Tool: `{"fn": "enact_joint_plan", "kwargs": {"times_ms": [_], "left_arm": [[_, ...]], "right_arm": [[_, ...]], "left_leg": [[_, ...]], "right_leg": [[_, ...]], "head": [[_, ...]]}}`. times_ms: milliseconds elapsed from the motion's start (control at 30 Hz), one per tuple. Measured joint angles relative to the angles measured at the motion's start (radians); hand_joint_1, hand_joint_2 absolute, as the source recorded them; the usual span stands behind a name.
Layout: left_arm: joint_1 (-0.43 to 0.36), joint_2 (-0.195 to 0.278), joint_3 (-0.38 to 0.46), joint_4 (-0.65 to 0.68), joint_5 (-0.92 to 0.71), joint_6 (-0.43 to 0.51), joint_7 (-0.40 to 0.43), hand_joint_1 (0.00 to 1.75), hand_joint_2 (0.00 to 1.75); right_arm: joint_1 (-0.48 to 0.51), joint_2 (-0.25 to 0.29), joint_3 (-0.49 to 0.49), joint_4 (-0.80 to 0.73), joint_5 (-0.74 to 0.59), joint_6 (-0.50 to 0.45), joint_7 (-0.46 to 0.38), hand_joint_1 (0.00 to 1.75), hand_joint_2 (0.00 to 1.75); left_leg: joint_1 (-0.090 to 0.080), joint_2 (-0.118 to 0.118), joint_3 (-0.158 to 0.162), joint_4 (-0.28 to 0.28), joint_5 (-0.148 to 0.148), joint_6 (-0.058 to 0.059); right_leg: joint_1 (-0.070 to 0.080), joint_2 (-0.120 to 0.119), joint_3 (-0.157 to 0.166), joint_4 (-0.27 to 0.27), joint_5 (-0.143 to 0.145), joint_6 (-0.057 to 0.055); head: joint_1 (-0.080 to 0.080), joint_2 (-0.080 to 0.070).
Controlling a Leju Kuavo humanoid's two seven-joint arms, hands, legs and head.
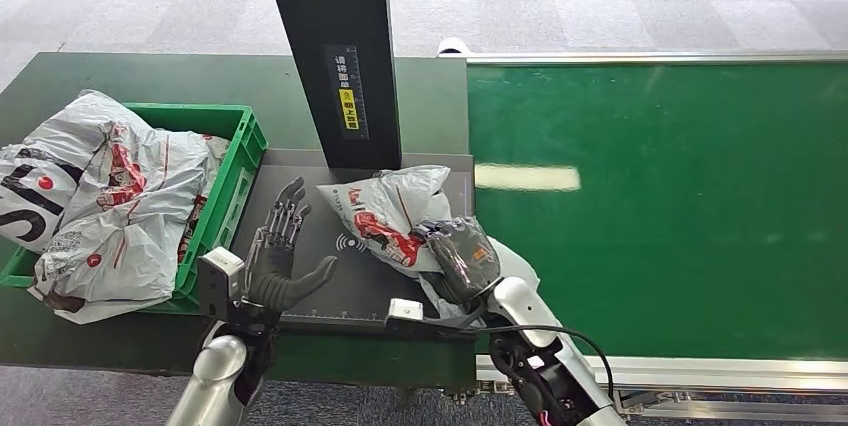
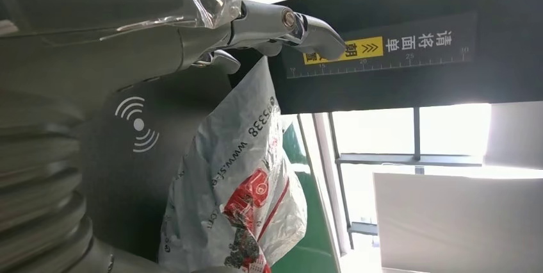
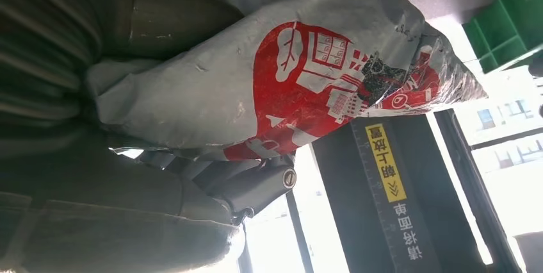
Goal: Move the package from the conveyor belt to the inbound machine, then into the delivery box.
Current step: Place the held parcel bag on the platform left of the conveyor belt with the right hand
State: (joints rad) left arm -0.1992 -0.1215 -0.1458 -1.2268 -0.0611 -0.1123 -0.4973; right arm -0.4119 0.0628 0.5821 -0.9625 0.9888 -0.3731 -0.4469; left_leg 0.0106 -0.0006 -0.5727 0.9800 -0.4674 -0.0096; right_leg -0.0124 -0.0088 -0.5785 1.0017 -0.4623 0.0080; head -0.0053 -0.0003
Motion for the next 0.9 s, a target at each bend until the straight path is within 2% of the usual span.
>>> {"fn": "enact_joint_plan", "kwargs": {"times_ms": [133,267,500,900], "left_arm": [[-0.005,-0.001,-0.003,0.002,-0.002,-0.003,0.000,0.00,1.75],[-0.009,-0.003,-0.009,0.008,-0.002,-0.003,0.000,0.00,1.75],[-0.010,-0.003,-0.010,0.010,-0.002,-0.002,0.000,0.00,1.75],[-0.011,-0.003,-0.010,0.010,-0.002,-0.002,0.004,0.00,1.75]], "right_arm": [[0.003,0.004,-0.002,0.000,-0.073,0.039,-0.083,1.73,1.75],[0.008,0.012,0.000,0.000,-0.087,0.061,-0.107,0.00,1.75],[0.014,0.022,0.004,-0.013,-0.162,0.152,-0.121,0.00,1.75],[0.011,0.026,0.011,-0.035,-0.191,0.203,-0.102,0.00,1.75]], "left_leg": [[0.000,0.000,0.000,0.000,0.000,0.000],[0.000,0.000,0.000,0.000,0.000,0.000],[0.000,0.000,0.000,0.000,0.000,0.000],[0.000,0.000,0.000,0.000,0.000,0.000]], "right_leg": [[0.000,0.000,0.000,0.000,0.000,0.000],[0.000,0.000,0.000,0.000,0.000,0.000],[0.000,0.000,0.000,0.000,0.000,0.000],[0.000,0.000,0.000,0.000,0.000,0.000]], "head": [[0.000,0.000],[0.000,0.000],[0.000,0.000],[0.000,0.000]]}}
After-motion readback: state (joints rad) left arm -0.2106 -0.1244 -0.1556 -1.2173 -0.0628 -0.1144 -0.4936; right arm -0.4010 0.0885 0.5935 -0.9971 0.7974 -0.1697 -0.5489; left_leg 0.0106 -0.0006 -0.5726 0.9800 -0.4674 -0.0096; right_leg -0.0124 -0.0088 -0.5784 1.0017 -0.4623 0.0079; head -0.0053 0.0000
